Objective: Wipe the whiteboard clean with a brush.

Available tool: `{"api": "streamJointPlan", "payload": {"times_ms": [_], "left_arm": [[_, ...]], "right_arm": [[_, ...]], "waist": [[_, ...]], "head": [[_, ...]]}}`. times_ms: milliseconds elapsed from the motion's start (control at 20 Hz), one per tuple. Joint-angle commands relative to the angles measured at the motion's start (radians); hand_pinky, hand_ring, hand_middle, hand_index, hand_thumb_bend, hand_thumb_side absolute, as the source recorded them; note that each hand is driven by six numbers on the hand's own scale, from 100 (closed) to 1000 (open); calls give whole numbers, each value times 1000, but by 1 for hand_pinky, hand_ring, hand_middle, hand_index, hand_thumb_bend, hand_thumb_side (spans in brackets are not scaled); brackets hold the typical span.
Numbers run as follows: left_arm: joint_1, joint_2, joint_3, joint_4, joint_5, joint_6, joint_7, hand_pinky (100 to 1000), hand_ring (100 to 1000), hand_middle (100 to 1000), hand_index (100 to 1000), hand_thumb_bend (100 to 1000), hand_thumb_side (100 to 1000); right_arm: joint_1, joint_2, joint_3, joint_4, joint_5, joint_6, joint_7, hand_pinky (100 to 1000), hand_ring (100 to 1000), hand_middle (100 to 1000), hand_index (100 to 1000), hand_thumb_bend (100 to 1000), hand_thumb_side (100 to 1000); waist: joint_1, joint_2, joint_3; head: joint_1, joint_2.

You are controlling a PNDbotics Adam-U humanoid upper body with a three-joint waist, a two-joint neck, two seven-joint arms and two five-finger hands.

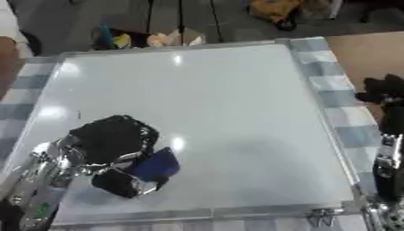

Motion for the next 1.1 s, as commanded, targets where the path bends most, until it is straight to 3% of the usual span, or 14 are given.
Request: {"api": "streamJointPlan", "payload": {"times_ms": [50,300,1100], "left_arm": [[-9,0,-1,-1,-2,-96,-95,542,620,573,384,253,1000],[-10,2,0,11,-8,-96,-93,539,616,568,380,214,1000],[-10,0,-5,58,-35,-107,-86,517,605,551,378,208,928]], "right_arm": [[-7,-6,-6,-20,-7,3,1,626,744,603,809,100,766],[-8,-4,-6,-20,-7,2,2,626,744,603,809,100,766],[-12,-1,-4,-20,-11,1,2,626,744,602,808,100,768]], "waist": [[-4,-15,-1],[-4,-13,-6],[-5,-8,-8]], "head": [[3,-2],[5,-3],[8,-4]]}}
